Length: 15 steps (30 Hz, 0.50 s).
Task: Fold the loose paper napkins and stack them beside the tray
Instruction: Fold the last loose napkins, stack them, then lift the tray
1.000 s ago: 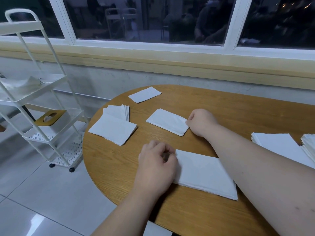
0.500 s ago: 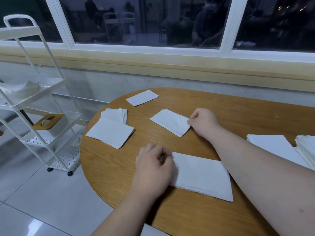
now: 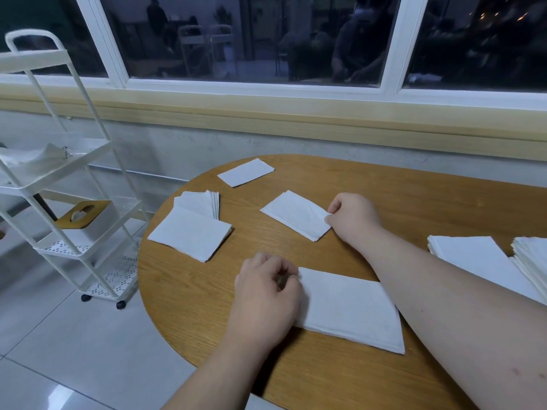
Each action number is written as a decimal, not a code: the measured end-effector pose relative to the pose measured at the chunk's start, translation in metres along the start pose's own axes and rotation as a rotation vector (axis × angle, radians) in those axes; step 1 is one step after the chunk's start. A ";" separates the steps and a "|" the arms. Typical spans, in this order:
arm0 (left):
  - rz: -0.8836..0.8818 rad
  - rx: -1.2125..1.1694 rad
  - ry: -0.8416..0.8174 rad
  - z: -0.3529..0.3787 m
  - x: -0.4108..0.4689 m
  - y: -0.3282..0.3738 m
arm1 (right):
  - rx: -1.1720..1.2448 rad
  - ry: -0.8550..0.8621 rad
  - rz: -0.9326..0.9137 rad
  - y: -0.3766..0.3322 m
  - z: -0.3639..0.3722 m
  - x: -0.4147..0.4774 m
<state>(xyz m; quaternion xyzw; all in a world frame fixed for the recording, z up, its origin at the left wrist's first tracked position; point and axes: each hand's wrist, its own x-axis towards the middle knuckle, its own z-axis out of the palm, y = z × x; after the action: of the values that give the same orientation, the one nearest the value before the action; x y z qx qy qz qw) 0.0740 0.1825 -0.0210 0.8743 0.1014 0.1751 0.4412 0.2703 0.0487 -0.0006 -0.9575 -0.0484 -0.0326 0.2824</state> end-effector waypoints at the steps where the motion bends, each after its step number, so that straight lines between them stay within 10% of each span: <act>1: 0.000 0.000 0.000 0.000 0.000 0.000 | -0.005 0.008 -0.005 -0.001 0.000 -0.001; 15: 0.021 -0.023 0.028 0.001 0.001 -0.005 | 0.362 0.101 -0.178 -0.018 -0.055 -0.059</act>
<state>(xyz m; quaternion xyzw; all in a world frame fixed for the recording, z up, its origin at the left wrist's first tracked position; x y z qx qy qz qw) 0.0750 0.1849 -0.0256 0.8677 0.0964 0.1928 0.4480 0.2075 0.0293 0.0498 -0.8804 -0.1234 -0.0963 0.4478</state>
